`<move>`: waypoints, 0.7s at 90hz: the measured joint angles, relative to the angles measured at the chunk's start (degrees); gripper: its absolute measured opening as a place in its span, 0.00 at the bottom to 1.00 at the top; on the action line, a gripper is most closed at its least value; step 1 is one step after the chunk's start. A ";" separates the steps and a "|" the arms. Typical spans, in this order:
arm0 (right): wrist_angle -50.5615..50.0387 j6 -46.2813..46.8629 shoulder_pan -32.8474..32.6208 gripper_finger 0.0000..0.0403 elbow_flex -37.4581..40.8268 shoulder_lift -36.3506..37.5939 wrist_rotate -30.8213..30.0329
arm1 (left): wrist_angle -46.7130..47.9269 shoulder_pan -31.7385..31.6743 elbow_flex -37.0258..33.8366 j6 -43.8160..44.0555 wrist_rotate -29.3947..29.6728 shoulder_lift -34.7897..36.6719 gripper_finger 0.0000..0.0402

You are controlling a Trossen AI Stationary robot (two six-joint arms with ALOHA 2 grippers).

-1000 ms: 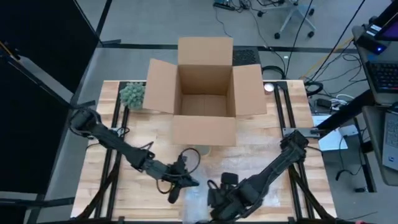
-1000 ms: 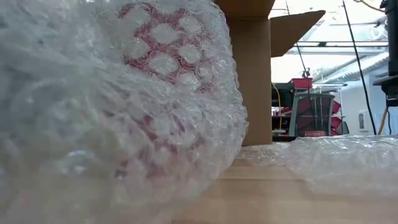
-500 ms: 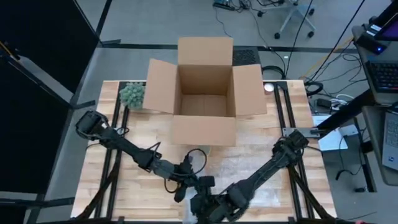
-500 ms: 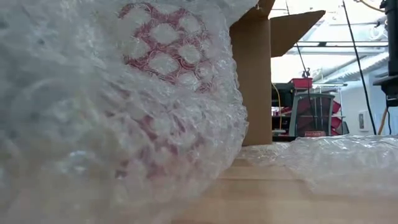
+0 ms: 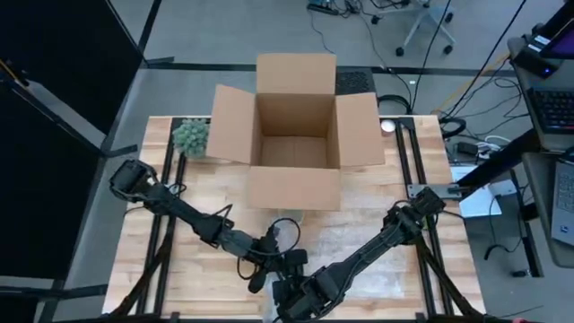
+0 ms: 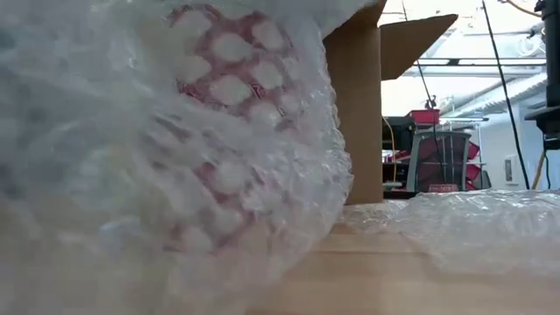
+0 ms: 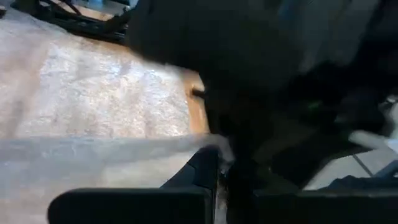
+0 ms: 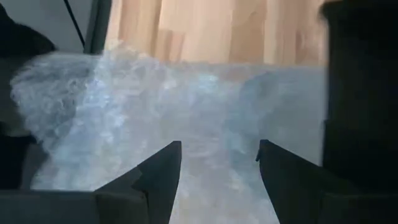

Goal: Wrap mug
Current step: Wrap the red patterned mug with bubble wrap

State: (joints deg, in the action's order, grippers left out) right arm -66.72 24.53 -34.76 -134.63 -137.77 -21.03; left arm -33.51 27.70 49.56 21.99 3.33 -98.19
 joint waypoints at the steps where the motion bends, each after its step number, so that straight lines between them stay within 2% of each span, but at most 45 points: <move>1: -0.14 -0.01 0.00 0.49 0.00 -0.05 -0.04 | 0.03 -0.02 0.00 0.00 -0.02 0.00 0.00; 13: -0.85 0.08 0.12 0.49 -0.09 -0.99 -0.12 | 2.16 -0.09 0.00 0.11 -2.22 0.43 0.00; 27: 0.03 -0.31 0.22 0.49 -0.14 -1.41 -0.24 | 6.64 0.07 -0.13 0.14 -4.38 4.08 0.00; 34: -0.07 -0.35 0.24 0.49 -0.17 -1.39 -0.47 | 10.26 0.20 -0.13 0.17 -4.33 6.83 0.00; 48: -0.97 0.08 0.49 0.49 -0.06 -1.47 -0.28 | 24.46 0.94 -0.11 1.60 -3.14 12.72 0.00; 63: -1.14 0.58 0.74 0.49 -0.04 -1.47 -0.16 | 29.39 1.65 -0.07 1.53 -1.69 16.49 0.00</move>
State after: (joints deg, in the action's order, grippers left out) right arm -67.85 25.12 -34.02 -134.67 -139.24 -21.19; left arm -4.11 29.36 49.50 23.52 1.64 -81.70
